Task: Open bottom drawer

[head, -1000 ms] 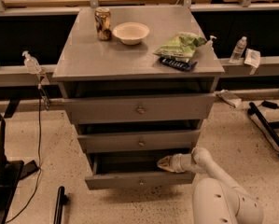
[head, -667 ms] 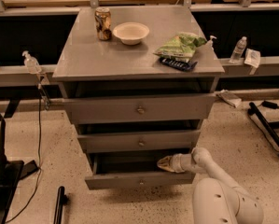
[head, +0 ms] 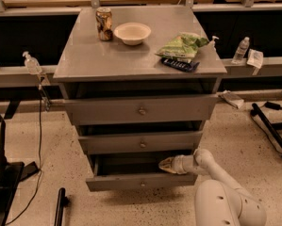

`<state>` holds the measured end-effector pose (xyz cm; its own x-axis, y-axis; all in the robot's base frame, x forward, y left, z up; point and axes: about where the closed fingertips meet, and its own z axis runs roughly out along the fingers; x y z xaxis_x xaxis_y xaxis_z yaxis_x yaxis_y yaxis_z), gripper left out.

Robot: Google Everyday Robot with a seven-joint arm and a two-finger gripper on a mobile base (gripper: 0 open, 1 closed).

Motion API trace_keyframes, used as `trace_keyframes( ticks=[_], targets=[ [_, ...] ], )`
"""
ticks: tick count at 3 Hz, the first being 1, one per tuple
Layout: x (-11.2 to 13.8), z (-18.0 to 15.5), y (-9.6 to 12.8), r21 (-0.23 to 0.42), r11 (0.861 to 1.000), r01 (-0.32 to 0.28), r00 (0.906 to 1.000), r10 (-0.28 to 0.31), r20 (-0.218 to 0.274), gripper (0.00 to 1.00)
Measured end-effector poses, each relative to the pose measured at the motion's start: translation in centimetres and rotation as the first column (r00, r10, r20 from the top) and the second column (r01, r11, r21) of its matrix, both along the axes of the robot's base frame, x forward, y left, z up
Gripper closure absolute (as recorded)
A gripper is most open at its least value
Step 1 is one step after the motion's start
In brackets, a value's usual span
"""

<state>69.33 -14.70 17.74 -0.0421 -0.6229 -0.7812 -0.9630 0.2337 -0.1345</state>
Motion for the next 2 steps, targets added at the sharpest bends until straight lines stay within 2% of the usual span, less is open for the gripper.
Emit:
trace_keyframes(
  ticks=[1, 2],
  targets=[
    [0.0, 0.0, 0.0, 0.0, 1.0, 0.0, 1.0, 0.0, 0.0, 1.0],
    [-0.01, 0.01, 0.0, 0.0, 1.0, 0.0, 1.0, 0.0, 0.0, 0.78]
  ],
)
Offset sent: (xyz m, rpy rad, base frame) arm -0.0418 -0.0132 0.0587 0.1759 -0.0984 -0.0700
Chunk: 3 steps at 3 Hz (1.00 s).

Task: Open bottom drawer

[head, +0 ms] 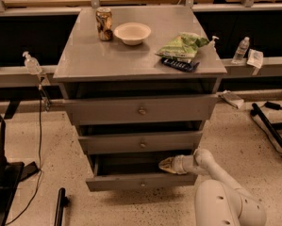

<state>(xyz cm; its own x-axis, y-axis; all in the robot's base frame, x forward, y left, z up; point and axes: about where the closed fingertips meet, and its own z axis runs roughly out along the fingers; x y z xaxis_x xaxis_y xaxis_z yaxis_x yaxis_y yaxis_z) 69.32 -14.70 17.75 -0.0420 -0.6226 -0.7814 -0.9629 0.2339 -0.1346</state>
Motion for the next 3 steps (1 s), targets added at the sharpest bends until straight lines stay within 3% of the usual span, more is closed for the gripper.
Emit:
trace_keyframes(
  ticks=[1, 2, 3],
  targets=[
    [0.0, 0.0, 0.0, 0.0, 1.0, 0.0, 1.0, 0.0, 0.0, 0.55],
    [-0.01, 0.01, 0.0, 0.0, 1.0, 0.0, 1.0, 0.0, 0.0, 0.23],
    [-0.23, 0.12, 0.06, 0.011, 1.0, 0.002, 1.0, -0.002, 0.001, 0.0]
  ],
)
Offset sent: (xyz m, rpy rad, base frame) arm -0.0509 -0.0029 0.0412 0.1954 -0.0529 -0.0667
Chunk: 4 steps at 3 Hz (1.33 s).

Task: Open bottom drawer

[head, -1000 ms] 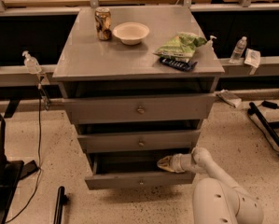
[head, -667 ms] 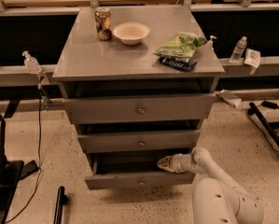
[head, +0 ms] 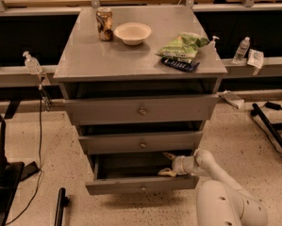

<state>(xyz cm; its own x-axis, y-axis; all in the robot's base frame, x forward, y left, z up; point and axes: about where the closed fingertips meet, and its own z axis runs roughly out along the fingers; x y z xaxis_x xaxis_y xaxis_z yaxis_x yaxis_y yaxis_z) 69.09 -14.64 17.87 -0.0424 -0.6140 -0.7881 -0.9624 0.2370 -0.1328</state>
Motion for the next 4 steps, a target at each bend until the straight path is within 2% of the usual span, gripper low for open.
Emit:
trace_keyframes(
  ticks=[1, 2, 3, 4],
  targets=[
    [-1.1, 0.5, 0.3, 0.048, 0.999, 0.008, 1.0, -0.008, 0.004, 0.01],
    [-2.7, 1.5, 0.6, 0.108, 0.994, 0.016, 0.9998, -0.017, 0.013, 0.23],
    [-3.6, 2.1, 0.8, 0.126, 0.992, 0.025, 0.9995, -0.027, 0.014, 0.46],
    [-3.8, 2.4, 1.0, 0.103, 0.994, 0.039, 0.9992, -0.04, 0.008, 0.77]
  ],
)
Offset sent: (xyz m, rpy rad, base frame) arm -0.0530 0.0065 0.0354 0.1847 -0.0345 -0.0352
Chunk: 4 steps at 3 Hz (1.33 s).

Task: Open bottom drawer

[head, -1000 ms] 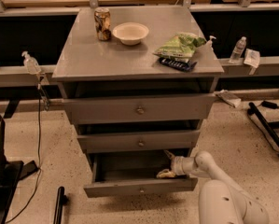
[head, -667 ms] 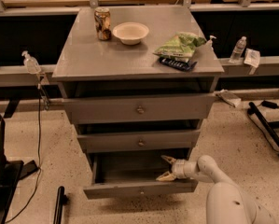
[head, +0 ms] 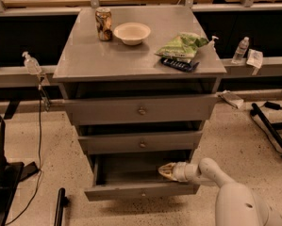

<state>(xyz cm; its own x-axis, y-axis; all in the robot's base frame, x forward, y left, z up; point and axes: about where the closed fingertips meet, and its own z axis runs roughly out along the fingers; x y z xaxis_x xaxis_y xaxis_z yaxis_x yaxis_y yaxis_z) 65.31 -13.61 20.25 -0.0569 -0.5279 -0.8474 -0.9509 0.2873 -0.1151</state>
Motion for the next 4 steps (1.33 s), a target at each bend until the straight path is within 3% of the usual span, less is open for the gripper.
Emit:
trace_keyframes(
  ticks=[1, 2, 3, 4],
  targets=[
    [0.1, -0.4, 0.0, -0.044, 0.999, 0.015, 0.9998, -0.016, -0.012, 0.98],
    [0.8, -1.8, -0.5, -0.12, 0.992, 0.049, 0.996, -0.057, -0.069, 1.0],
    [0.9, -4.2, -1.6, -0.185, 0.98, 0.069, 0.9787, -0.102, -0.178, 1.0],
    [0.9, -5.1, -2.1, -0.202, 0.977, 0.065, 0.9692, -0.11, -0.22, 1.0]
  ],
)
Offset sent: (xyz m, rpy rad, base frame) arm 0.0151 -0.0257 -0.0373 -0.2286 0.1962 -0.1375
